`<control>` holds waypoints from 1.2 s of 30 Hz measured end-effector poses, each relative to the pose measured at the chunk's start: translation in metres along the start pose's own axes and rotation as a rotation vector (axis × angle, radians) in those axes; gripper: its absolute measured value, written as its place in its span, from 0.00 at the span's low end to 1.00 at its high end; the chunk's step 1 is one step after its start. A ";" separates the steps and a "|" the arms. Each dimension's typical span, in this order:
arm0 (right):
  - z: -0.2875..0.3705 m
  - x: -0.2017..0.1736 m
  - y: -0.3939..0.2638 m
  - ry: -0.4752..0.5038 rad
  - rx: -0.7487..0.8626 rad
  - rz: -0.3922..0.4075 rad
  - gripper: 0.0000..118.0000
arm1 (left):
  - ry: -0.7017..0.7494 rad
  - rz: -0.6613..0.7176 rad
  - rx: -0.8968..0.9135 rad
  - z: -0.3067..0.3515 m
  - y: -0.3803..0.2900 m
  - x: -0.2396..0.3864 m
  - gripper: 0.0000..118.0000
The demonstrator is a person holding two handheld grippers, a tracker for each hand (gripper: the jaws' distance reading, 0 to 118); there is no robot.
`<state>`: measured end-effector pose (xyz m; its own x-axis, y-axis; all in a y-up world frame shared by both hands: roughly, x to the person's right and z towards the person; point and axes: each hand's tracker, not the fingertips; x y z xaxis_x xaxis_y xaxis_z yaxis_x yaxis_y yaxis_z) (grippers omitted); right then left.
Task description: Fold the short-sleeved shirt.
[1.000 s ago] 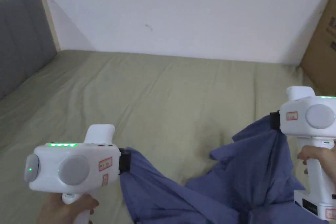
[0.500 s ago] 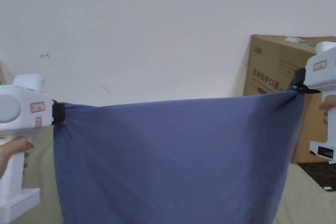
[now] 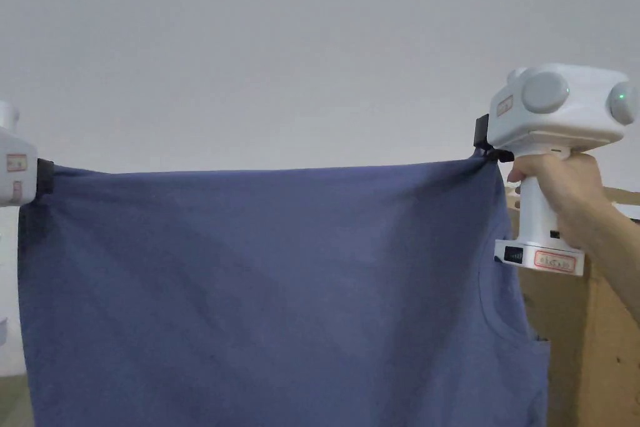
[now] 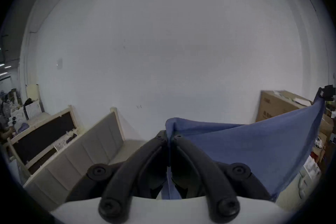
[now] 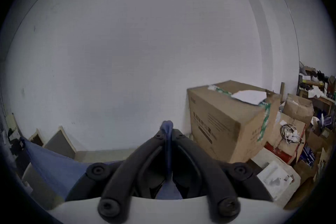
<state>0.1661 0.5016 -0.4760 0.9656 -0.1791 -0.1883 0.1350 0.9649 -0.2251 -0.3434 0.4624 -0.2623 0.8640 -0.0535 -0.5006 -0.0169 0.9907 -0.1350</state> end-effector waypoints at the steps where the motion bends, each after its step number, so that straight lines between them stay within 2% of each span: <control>1: -0.003 -0.008 0.010 0.002 0.015 -0.012 0.02 | 0.016 0.013 0.028 -0.003 0.008 -0.003 0.01; 5: 0.007 -0.035 0.011 0.000 0.141 0.000 0.02 | 0.051 0.084 0.150 -0.007 0.008 -0.006 0.01; 9: -0.011 -0.041 -0.026 0.003 0.122 0.064 0.02 | 0.049 0.045 0.082 -0.027 -0.037 -0.011 0.01; 13: -0.047 -0.030 -0.096 0.025 -0.042 0.030 0.02 | 0.025 0.063 -0.099 -0.060 -0.119 -0.009 0.01; 17: -0.103 -0.012 -0.182 -0.030 -0.223 0.066 0.02 | 0.023 0.020 -0.304 -0.094 -0.215 0.004 0.01; 20: -0.136 0.007 -0.259 -0.066 -0.367 0.037 0.02 | 0.024 0.052 -0.468 -0.111 -0.297 0.017 0.01; 26: -0.163 0.048 -0.396 -0.155 -0.637 0.057 0.02 | 0.001 0.011 -0.717 -0.118 -0.424 0.036 0.01; 29: -0.153 0.063 -0.435 -0.161 -0.699 0.032 0.02 | -0.002 0.022 -0.758 -0.110 -0.453 0.034 0.01; 32: -0.127 0.069 -0.454 -0.171 -0.698 0.064 0.02 | -0.015 0.027 -0.768 -0.087 -0.462 0.026 0.01; 36: -0.083 0.083 -0.465 -0.151 -0.700 0.067 0.02 | -0.054 0.002 -0.756 -0.047 -0.466 0.016 0.01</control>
<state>0.1647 0.0221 -0.4659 0.9938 -0.0465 -0.1006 -0.0510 0.6143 -0.7874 -0.3454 -0.0059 -0.2474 0.8867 -0.0258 -0.4615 -0.3423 0.6344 -0.6931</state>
